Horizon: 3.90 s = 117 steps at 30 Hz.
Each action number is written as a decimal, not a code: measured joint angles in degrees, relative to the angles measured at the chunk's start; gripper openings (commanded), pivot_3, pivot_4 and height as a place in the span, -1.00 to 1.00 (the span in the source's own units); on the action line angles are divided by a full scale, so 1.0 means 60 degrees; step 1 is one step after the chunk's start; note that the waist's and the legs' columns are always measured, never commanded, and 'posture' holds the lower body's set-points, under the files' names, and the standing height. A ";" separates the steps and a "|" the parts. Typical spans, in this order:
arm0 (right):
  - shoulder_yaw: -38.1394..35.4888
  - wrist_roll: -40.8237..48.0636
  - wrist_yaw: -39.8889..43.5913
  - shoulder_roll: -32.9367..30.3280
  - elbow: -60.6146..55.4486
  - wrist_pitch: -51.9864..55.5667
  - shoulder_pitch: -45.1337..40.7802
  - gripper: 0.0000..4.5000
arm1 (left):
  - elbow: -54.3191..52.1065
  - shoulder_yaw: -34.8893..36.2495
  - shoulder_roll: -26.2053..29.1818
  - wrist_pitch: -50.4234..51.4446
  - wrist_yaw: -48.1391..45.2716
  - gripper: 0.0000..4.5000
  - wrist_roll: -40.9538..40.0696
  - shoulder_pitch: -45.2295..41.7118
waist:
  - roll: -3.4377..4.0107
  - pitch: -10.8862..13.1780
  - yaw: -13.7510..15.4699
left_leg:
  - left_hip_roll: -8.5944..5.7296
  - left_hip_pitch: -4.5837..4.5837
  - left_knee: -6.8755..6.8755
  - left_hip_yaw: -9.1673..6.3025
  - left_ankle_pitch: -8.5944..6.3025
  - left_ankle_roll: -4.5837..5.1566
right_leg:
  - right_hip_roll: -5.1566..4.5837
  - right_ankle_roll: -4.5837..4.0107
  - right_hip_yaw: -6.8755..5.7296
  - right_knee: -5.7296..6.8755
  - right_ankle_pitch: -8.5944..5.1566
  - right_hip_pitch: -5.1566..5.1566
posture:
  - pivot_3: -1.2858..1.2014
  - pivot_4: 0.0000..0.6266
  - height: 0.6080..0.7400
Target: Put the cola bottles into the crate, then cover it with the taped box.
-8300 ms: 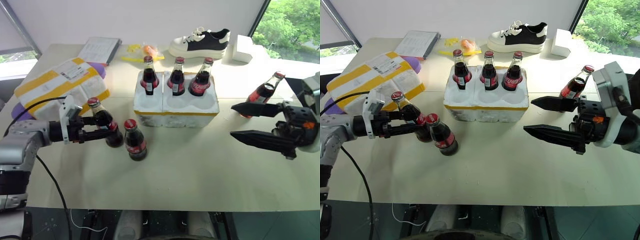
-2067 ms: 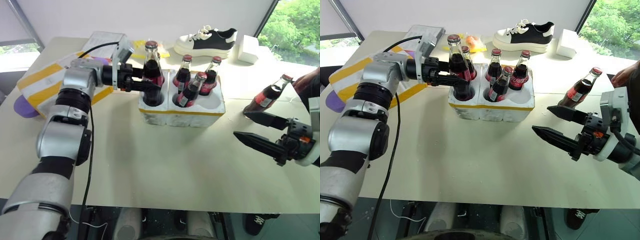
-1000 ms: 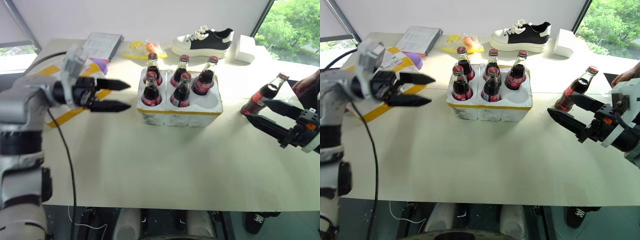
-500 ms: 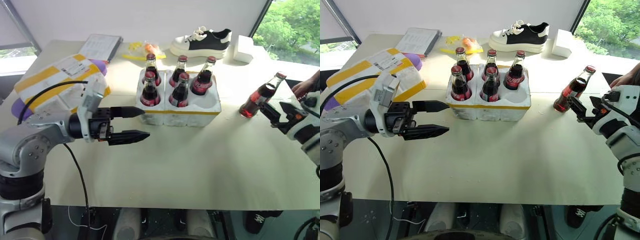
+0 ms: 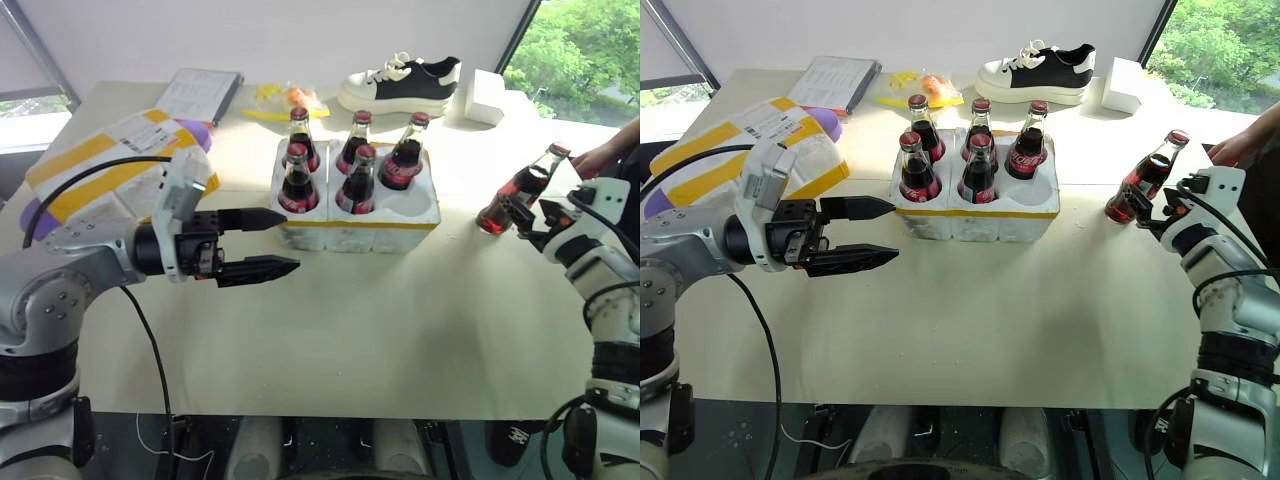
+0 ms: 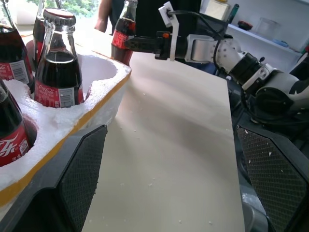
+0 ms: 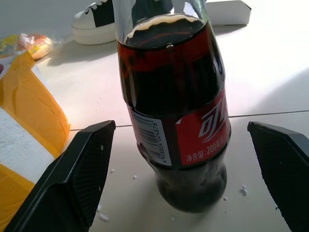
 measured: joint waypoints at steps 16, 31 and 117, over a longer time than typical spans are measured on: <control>0.0685 -0.1252 0.0812 0.0231 0.2691 -0.1776 -0.1487 0.27 | -0.0107 -0.0113 0.0187 -0.0173 0.0303 1.00 -0.0339 0.0000 | 0.0005 0.0003 -0.0092 | 0.0002 0.0000 -0.0006 0.0003 0.0004 -0.0007 | 0.0002 0.0000 -0.0001 -0.0003 0.0000 0.0000 | 0.03 -0.52 1.00; 0.0457 0.1740 0.1507 -0.0036 -0.3650 0.1383 -0.1248 0.27 | -0.0005 -0.0275 0.0214 -0.0387 0.0272 1.00 -0.0480 -0.0198 | 0.0119 0.0065 -0.0149 | 0.0010 -0.0002 -0.0023 0.0010 0.0011 -0.0019 | 0.0015 -0.0001 0.0013 -0.0003 -0.0002 -0.0023 | 0.03 -0.52 1.00; -0.1074 0.6770 0.3983 -0.3617 -0.7288 0.5060 -0.0099 1.00 | 1.3273 -0.3176 0.1983 -1.1265 0.8148 0.40 1.4373 -0.0971 | 0.0002 0.0012 0.0088 | 0.0031 -0.0072 -0.0027 0.0088 -0.0046 0.0065 | -0.0025 -0.0024 0.0005 0.0003 0.0020 -0.0131 | 0.03 -0.52 1.00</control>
